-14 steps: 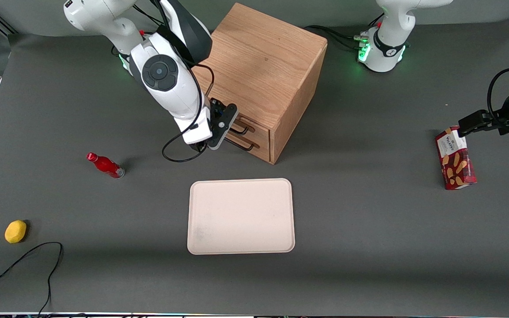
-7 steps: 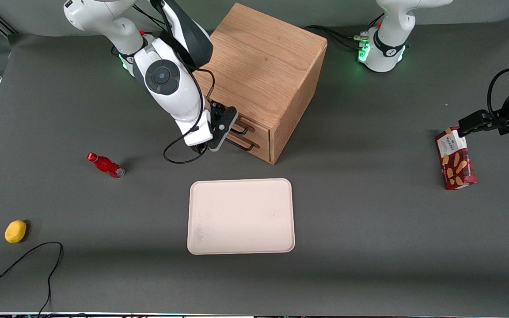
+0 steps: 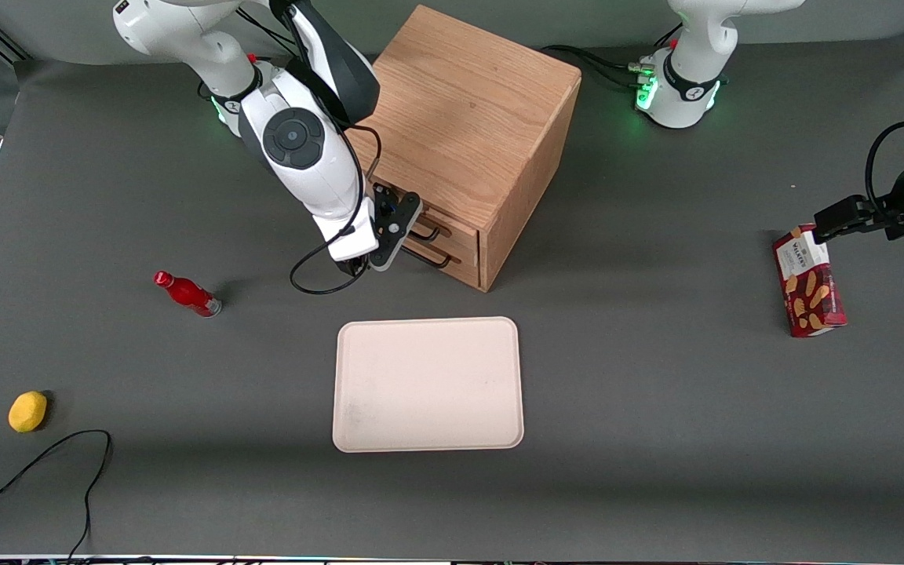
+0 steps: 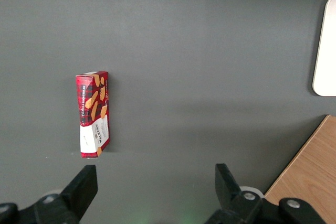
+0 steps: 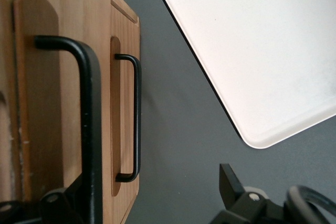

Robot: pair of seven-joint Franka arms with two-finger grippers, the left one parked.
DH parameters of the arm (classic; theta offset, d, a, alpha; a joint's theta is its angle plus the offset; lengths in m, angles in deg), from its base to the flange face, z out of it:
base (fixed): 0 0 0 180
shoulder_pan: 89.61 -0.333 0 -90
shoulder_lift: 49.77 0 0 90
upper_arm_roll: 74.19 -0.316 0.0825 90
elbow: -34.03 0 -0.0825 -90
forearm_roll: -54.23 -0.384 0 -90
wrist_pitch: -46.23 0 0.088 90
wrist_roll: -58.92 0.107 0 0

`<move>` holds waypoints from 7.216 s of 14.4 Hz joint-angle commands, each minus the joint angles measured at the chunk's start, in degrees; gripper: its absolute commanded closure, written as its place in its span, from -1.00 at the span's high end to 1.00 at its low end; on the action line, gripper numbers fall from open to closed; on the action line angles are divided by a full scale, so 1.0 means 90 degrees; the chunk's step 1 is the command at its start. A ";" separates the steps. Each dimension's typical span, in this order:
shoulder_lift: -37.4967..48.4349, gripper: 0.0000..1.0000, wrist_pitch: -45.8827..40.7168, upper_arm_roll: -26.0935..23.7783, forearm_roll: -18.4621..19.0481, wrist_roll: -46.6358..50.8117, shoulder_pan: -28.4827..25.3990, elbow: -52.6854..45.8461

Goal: Open upper drawer

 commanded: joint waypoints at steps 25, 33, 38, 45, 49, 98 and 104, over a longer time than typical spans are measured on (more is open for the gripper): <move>-0.1203 1.00 -0.0489 0.0186 0.0334 -0.0699 0.0778 -0.1870; -0.1419 1.00 -0.0489 0.0205 0.0324 -0.1148 0.1071 -0.2193; -0.1545 1.00 -0.0684 0.0205 0.0275 -0.1158 0.1277 -0.2369; -0.1906 1.00 -0.0908 0.0205 0.0246 -0.1266 0.1413 -0.2944; -0.2112 1.00 -0.1065 0.0205 0.0236 -0.1266 0.1501 -0.3306; 0.1050 1.00 -0.3331 0.0694 0.0383 0.2103 0.2272 -0.3123; 0.1754 1.00 -0.3194 0.0606 0.0354 0.2084 0.3442 -0.2410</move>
